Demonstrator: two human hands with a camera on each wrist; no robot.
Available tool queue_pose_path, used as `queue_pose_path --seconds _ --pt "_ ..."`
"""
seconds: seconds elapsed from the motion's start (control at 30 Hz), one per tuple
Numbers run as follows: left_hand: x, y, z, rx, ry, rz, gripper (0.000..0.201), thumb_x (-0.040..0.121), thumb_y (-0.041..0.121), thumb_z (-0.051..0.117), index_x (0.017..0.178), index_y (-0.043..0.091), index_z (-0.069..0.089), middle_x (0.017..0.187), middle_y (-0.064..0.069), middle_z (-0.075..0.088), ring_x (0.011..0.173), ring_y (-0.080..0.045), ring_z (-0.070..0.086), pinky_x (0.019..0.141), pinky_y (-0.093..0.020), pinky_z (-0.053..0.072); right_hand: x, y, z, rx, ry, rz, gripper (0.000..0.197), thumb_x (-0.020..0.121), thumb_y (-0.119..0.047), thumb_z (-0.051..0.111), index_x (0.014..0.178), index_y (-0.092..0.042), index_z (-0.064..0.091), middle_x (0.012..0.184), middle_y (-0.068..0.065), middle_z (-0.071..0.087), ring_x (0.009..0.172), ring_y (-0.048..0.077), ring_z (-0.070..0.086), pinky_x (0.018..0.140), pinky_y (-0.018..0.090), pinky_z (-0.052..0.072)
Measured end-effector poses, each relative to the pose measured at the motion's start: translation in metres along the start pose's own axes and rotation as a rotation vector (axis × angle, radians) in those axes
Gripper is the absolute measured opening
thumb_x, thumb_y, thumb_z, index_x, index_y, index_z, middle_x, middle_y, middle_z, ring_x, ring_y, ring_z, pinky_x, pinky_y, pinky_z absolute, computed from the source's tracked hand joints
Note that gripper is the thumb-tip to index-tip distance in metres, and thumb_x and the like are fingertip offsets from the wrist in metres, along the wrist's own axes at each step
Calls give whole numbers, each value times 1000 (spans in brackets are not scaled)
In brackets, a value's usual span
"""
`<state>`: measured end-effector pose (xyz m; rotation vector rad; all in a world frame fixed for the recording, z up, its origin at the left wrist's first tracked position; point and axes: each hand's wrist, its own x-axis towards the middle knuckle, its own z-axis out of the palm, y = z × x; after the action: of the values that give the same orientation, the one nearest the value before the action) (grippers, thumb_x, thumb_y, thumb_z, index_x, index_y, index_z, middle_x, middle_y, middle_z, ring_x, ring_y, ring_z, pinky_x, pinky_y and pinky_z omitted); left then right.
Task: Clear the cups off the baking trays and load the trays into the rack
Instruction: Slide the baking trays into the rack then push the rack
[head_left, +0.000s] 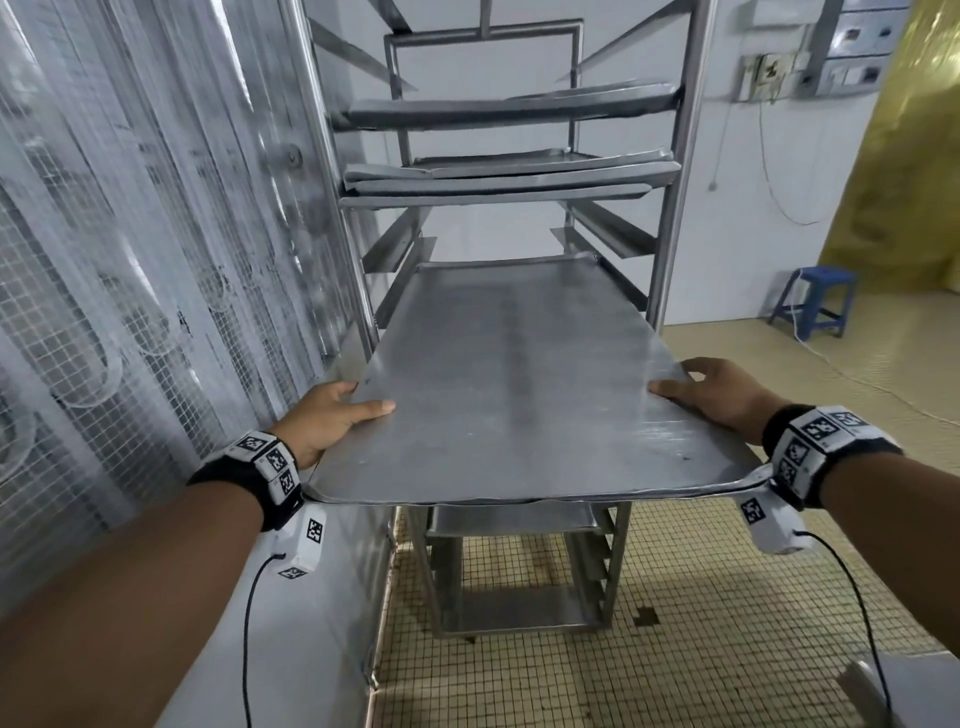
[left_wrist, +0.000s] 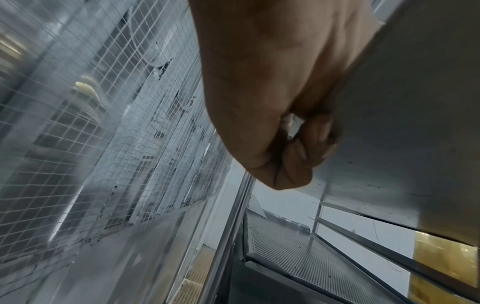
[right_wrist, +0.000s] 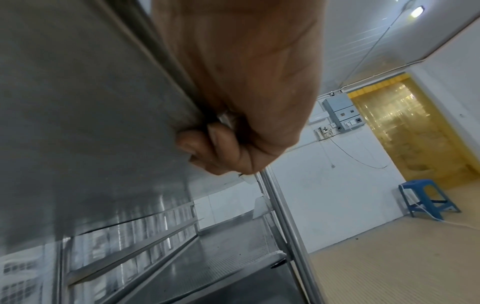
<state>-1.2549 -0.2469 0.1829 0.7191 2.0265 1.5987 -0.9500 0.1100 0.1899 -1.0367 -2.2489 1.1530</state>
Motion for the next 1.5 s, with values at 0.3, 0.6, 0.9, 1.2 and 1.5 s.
queue_pose_path --seconds 0.3,0.6,0.9,1.2,1.5 --pt "17 -3 2 7 31 -27 36 81 18 82 114 10 70 86 -2 80 70 -16 76 56 -27 60 15 7 -14 -61 -63 0 81 84 -52 76 149 -12 47 117 10 70 92 23 70 81 32 54" --pt "20 -4 2 4 32 -30 34 84 16 81 116 10 70 91 -5 80 70 -18 77 56 -28 60 -54 22 -28 -23 0 -192 81 78 -86 49 143 -38 53 127 -10 65 113 19 66 96 45 55" --pt "14 2 2 61 23 -25 26 80 22 82 104 14 72 96 -5 79 68 -14 76 54 -24 59 -102 40 -14 -206 11 -399 118 48 -79 80 151 -36 41 138 -13 58 120 9 53 91 28 45" --pt "0 0 -22 157 -193 -63 120 58 69 88 157 28 35 154 2 50 133 -20 56 116 -48 41 -86 40 -15 -208 83 -357 106 52 -68 81 144 -23 54 133 1 66 107 17 63 88 28 46" --pt "-33 -5 -29 563 -296 18 146 51 58 97 162 41 3 160 17 29 145 -9 37 117 -43 38 -61 40 -8 -220 111 -390 114 47 -88 68 140 -23 56 131 2 68 103 13 63 91 27 47"
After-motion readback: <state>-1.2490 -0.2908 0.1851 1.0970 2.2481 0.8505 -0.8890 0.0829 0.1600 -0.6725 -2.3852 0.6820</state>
